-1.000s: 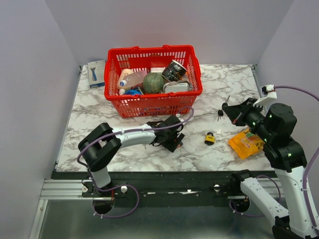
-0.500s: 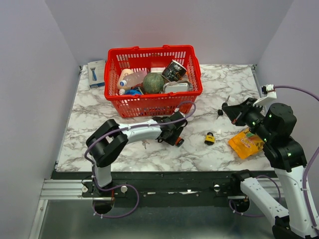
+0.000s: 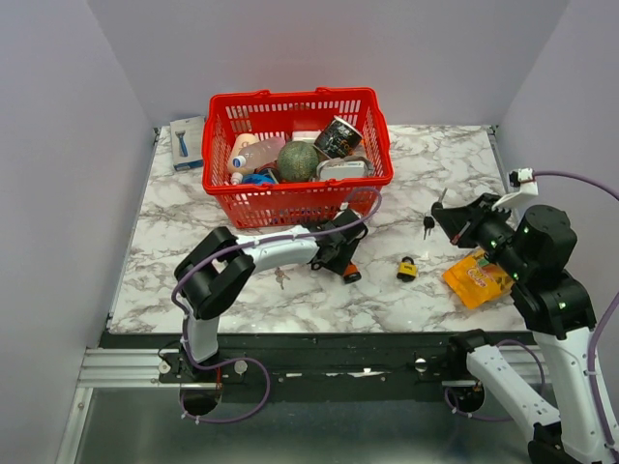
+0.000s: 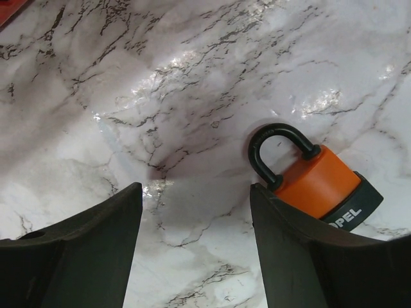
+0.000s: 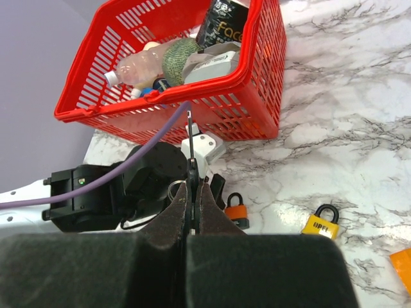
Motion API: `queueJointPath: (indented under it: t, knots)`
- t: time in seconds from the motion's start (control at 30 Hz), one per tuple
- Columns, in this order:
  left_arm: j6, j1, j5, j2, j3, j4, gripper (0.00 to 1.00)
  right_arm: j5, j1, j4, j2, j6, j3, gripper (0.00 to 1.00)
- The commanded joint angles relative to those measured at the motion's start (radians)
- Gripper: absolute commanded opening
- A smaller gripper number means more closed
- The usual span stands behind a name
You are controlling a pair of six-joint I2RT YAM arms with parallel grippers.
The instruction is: Unlock with the key
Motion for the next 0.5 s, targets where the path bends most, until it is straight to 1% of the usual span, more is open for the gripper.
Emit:
queueJointPath:
  t: [0.0,0.17,0.27,0.3,0.47]
  knots:
    - [-0.053,0.008,0.008,-0.060,0.027,-0.035,0.75,0.010,-0.002,-0.004,-0.007,-0.022,-0.030,0.01]
    - [-0.154,0.008,0.081,-0.101,0.067,-0.108,0.75,-0.010,-0.002,0.001,-0.008,-0.034,-0.063,0.01]
    - [-0.227,0.008,0.107,-0.113,0.088,-0.143,0.75,-0.019,0.000,0.002,-0.016,-0.039,-0.086,0.01]
    - [-0.273,0.008,0.127,-0.112,0.111,-0.153,0.75,-0.023,-0.002,0.004,-0.016,-0.039,-0.094,0.01]
    - [-0.393,0.006,0.175,-0.035,0.227,-0.284,0.78,-0.036,-0.002,0.011,-0.025,-0.042,-0.116,0.01]
